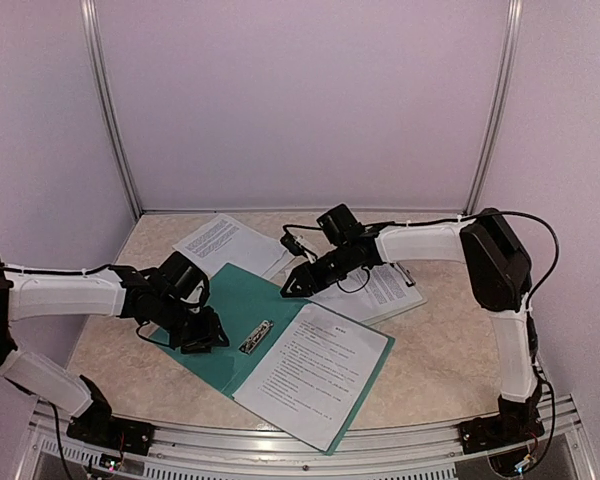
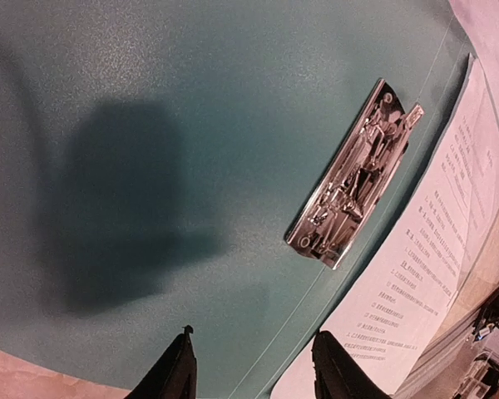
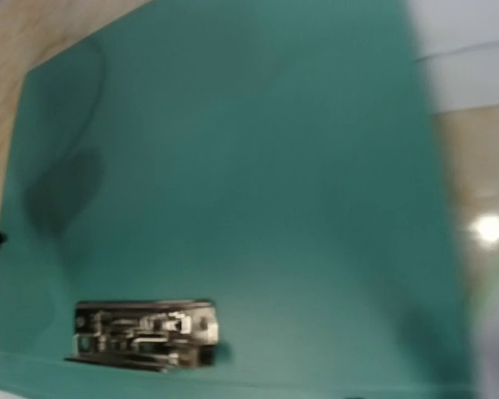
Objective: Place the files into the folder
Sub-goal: Rotate the folder with some files at the center of the board, then open the spring clip on the folder and the spring clip on the folder.
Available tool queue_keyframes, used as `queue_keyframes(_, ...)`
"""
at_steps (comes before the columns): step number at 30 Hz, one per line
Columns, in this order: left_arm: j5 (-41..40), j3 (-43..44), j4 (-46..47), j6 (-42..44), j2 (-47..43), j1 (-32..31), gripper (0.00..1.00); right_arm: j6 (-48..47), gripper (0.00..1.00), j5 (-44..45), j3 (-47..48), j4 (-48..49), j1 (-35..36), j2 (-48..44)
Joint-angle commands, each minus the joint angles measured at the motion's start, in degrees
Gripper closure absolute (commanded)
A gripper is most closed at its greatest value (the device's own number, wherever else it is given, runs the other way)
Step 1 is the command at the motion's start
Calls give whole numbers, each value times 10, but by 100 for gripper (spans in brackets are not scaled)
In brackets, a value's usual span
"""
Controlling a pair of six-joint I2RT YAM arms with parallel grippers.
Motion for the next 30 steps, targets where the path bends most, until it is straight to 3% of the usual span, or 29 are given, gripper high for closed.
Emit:
queue_keyframes(1,36,-7,38,4,19,5,56,20,55,-77,39,-4,23,39)
queue_keyframes(10,18,-15,1,41,13,-6,58,18,56,-98,46,-10,50,64)
queue_keyframes(15,-27,19,29,89,23,-61,56,5,55,-82,50,-22,50,70)
queue_keyframes(20,-77,55,86,151,86,-103,58,13,56,-92,52,-15,45,76)
queue_keyframes(30,-130,99,117,232,170,-113,69,36,58,-120,26,8,30,73)
